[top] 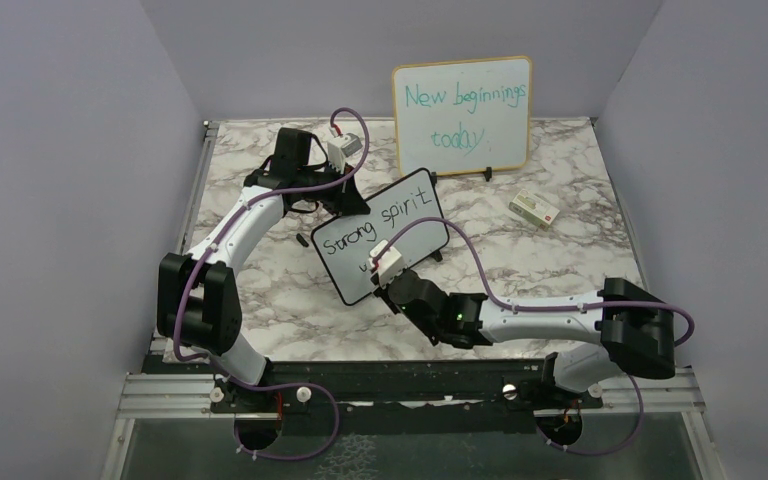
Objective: Write a sentence on the whiteboard
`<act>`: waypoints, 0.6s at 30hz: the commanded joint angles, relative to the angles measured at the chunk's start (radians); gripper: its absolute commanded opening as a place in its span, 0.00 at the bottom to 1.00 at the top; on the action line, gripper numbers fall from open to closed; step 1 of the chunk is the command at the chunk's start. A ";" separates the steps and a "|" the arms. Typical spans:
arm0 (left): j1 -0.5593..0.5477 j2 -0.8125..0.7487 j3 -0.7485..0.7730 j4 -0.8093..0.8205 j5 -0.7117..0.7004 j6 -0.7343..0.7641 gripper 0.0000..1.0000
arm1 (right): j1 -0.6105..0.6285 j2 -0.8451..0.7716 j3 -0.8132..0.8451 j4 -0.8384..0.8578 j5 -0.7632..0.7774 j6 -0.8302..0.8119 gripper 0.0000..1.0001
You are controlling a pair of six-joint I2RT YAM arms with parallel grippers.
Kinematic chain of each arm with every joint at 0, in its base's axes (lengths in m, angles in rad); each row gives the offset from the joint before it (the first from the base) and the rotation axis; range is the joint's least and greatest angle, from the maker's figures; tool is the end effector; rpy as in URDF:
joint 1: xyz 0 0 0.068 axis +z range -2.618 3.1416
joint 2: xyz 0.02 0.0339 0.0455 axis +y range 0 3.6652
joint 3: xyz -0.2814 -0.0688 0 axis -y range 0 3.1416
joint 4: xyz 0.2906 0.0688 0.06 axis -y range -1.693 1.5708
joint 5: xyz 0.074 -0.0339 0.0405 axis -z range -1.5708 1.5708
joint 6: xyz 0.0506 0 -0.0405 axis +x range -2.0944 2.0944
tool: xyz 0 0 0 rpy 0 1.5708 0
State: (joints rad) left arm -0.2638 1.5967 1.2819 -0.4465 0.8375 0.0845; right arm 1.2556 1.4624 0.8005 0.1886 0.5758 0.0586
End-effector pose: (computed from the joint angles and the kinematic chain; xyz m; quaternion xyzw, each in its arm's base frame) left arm 0.3766 -0.1407 0.2875 0.3032 0.7993 -0.4045 0.3249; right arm 0.1376 0.3331 0.2089 -0.3385 0.7593 0.1137 0.5440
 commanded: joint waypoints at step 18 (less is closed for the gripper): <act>-0.012 0.012 -0.033 -0.046 -0.080 0.038 0.00 | -0.001 0.008 0.012 -0.057 0.035 0.045 0.00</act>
State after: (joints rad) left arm -0.2638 1.5967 1.2819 -0.4465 0.8375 0.0845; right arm 1.2556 1.4647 0.8036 0.1711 0.5831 0.0742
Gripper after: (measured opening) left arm 0.021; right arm 0.166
